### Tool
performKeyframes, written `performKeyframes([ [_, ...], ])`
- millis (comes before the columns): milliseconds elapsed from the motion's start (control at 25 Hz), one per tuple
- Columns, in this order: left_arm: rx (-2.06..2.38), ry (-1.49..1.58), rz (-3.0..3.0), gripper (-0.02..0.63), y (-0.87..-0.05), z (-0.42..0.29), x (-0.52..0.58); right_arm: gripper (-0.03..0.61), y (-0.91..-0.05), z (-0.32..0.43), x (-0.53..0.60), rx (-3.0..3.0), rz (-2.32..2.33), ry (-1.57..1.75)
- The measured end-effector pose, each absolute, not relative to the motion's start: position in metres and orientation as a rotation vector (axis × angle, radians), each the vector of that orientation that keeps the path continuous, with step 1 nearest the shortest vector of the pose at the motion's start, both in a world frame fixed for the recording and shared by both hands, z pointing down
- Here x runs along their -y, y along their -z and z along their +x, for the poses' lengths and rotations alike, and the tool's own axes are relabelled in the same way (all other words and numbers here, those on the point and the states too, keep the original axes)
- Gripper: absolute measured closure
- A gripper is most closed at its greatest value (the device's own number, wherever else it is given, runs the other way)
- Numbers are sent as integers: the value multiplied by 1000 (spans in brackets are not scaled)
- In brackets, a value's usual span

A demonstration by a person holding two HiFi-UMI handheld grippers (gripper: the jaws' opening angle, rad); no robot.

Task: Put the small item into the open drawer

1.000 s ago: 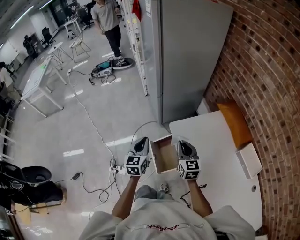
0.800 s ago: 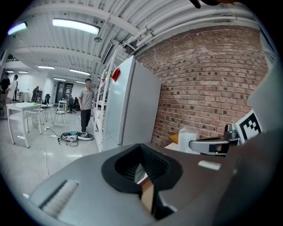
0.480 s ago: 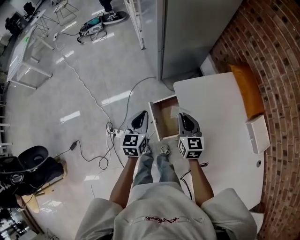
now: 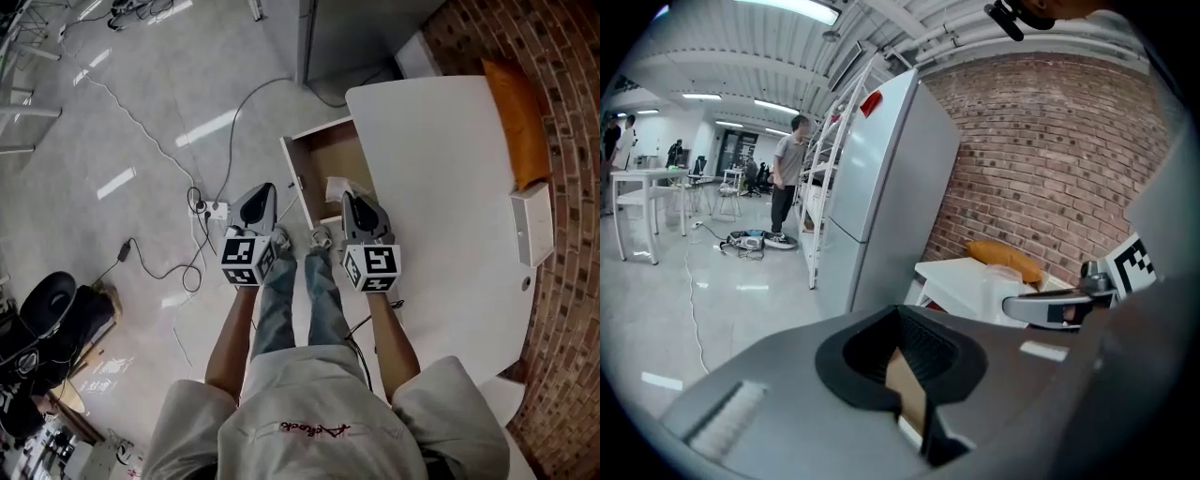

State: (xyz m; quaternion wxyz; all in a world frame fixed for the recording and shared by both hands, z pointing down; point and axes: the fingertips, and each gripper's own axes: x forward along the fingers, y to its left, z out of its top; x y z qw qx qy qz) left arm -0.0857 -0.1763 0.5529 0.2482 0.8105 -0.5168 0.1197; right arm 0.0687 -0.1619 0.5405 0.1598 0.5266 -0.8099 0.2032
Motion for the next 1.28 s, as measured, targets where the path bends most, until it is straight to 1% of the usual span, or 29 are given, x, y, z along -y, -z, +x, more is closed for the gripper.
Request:
performKeyframes([
  [280,1374,-376,2138,604,-613,-87,147,554,-606,77,128,2218,1480,-690],
  [720,1325,-435,2106,604,-687,-85,117,554,-688,85,76,2096,1431,-802],
  [1280,1294,-454,2049,604,-739,-84,101,554,-741,82,45,2041,1371,-844],
])
